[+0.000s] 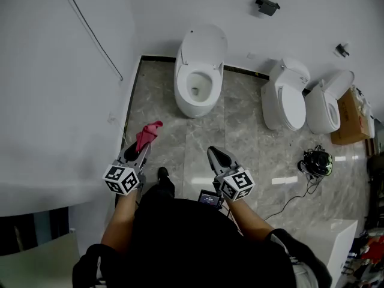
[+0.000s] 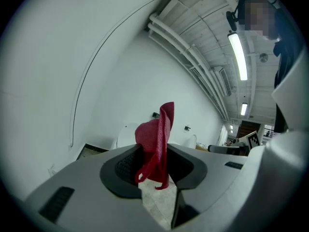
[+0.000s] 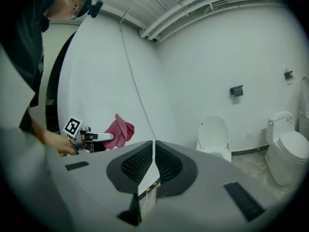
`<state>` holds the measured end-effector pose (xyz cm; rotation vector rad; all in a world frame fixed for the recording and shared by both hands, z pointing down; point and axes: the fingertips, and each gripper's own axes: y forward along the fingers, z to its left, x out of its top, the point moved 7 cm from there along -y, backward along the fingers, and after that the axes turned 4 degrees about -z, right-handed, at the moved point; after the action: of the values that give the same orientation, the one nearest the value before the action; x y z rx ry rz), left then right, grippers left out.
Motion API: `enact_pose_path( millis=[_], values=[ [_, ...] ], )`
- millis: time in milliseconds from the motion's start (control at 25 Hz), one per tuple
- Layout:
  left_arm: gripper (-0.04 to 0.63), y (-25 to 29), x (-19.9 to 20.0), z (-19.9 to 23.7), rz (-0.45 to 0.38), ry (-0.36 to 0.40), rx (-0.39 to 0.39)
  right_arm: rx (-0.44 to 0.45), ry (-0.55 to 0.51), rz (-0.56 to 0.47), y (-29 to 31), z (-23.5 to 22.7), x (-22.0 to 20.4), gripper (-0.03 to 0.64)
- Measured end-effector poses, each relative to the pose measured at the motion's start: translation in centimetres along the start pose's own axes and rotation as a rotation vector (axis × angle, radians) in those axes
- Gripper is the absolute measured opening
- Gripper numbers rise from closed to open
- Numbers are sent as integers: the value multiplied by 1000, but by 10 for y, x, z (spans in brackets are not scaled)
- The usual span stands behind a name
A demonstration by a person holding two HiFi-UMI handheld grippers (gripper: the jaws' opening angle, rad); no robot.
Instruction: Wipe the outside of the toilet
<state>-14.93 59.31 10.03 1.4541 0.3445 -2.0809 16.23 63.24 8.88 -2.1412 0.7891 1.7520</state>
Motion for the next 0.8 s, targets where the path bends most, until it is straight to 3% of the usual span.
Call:
enact_pose_path(
  millis=[320,640,800],
  values=[
    [144,84,59,105,18,-10,-42,-60,-20,-4,133,-33,50,40],
    [143,153,91,178,-57,34,80,-160,-69,-54,227,-68,75,40],
    [143,193,99,200,-63,42,95,-171,-51,-55,268,-94,79,40]
  ],
)
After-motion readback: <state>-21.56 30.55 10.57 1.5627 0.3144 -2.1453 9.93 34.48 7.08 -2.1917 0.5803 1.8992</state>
